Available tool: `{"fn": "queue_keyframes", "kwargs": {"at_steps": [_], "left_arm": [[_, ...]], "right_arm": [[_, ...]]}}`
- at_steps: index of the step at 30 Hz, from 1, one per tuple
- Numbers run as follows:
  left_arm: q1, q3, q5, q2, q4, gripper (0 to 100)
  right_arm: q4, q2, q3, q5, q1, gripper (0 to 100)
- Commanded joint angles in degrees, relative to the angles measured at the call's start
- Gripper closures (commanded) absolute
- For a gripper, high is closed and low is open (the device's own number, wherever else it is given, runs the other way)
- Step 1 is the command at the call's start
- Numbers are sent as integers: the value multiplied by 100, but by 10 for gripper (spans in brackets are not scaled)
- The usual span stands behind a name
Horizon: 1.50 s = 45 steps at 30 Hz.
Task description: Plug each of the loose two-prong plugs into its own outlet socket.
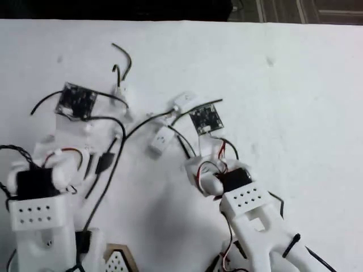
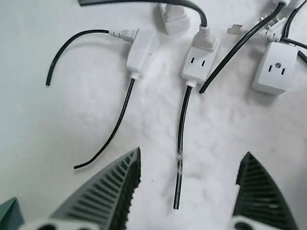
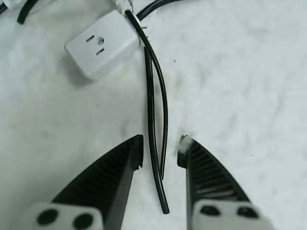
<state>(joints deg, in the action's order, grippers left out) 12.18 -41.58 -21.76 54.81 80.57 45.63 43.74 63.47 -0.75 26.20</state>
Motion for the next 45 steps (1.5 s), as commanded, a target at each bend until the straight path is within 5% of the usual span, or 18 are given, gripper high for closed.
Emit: {"fn": "queue_keyframes", "kwargs": {"at_steps": [1,11,24,45], "left_arm": [[57,-1301,62,277,-985,683],[66,-3622,62,910,-2690,683],[400,-3912,18,1596,-2602,680],[374,-3921,18,1596,-2593,680]], "right_arm": [[312,4,-580,26,84,879],[479,-822,-1864,35,752,879],[479,-4971,-4571,70,514,878],[435,-5868,-4738,466,101,920]]}}
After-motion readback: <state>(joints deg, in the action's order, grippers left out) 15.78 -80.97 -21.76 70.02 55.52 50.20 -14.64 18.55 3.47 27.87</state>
